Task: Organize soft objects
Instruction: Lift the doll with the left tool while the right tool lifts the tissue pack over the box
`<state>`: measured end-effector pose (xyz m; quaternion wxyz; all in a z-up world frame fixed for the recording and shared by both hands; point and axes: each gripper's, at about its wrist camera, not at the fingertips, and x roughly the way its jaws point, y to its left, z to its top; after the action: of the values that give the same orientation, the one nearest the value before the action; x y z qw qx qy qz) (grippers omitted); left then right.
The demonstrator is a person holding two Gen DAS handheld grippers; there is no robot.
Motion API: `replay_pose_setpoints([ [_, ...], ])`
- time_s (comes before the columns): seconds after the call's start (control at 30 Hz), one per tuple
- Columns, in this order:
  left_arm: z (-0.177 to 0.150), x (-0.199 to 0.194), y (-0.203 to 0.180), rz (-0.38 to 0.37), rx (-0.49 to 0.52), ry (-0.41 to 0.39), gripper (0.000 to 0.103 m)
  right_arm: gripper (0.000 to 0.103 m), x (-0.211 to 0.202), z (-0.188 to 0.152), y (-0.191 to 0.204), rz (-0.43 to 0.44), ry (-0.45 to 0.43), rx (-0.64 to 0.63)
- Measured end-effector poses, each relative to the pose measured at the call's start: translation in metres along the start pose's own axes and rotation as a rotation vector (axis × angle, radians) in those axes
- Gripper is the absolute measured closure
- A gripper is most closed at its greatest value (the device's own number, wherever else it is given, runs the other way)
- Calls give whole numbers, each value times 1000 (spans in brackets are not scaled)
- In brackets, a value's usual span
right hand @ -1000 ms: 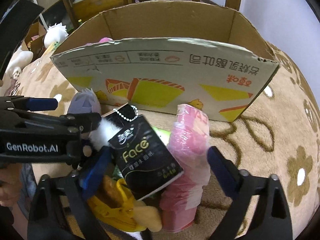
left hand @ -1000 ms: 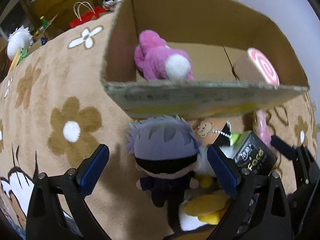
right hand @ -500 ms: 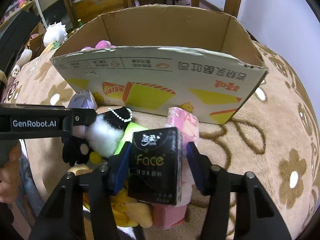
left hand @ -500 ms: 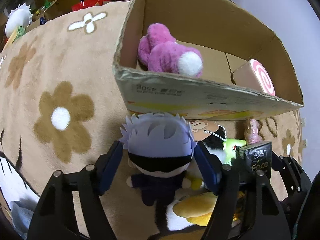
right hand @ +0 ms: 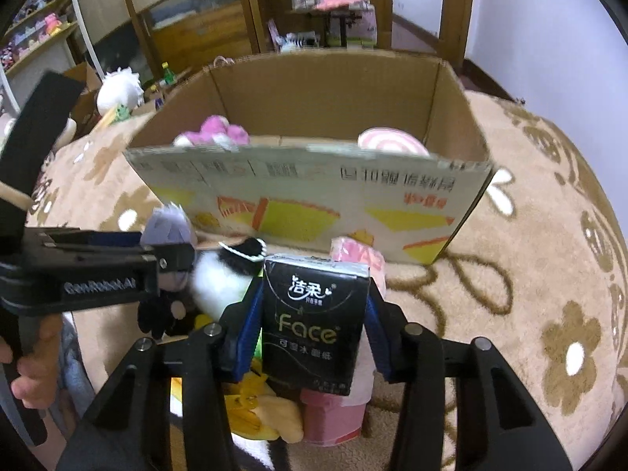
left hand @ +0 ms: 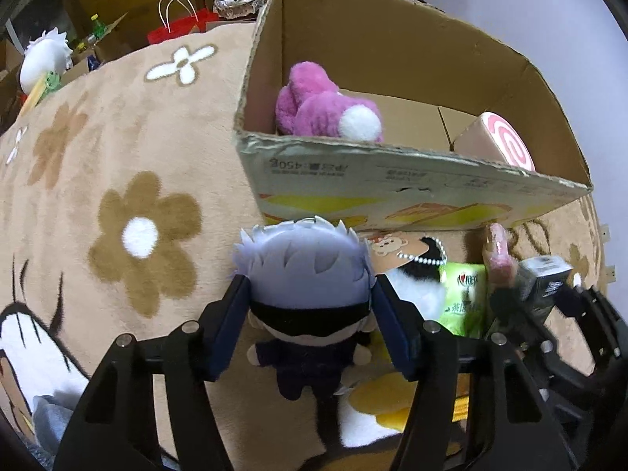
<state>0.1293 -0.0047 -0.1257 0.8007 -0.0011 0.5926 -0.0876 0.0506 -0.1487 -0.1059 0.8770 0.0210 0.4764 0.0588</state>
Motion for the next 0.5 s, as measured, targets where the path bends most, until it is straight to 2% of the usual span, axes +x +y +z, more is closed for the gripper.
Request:
replay_pose_setpoints([
  [0.17, -10, -18, -3, -4, 8, -32, 41, 53, -22, 6, 2, -12, -69, -38],
  [0.3, -21, -39, -2, 17, 11, -90, 41, 53, -46, 14, 3, -3, -149, -26],
  [0.37, -25, -54, -4, 27, 18, -131, 41, 53, -56, 17, 4, -5, -181, -25],
  [0.5, -29, -93, -6, 33, 34, -273, 41, 53, -78, 21, 6, -5, -254, -36],
])
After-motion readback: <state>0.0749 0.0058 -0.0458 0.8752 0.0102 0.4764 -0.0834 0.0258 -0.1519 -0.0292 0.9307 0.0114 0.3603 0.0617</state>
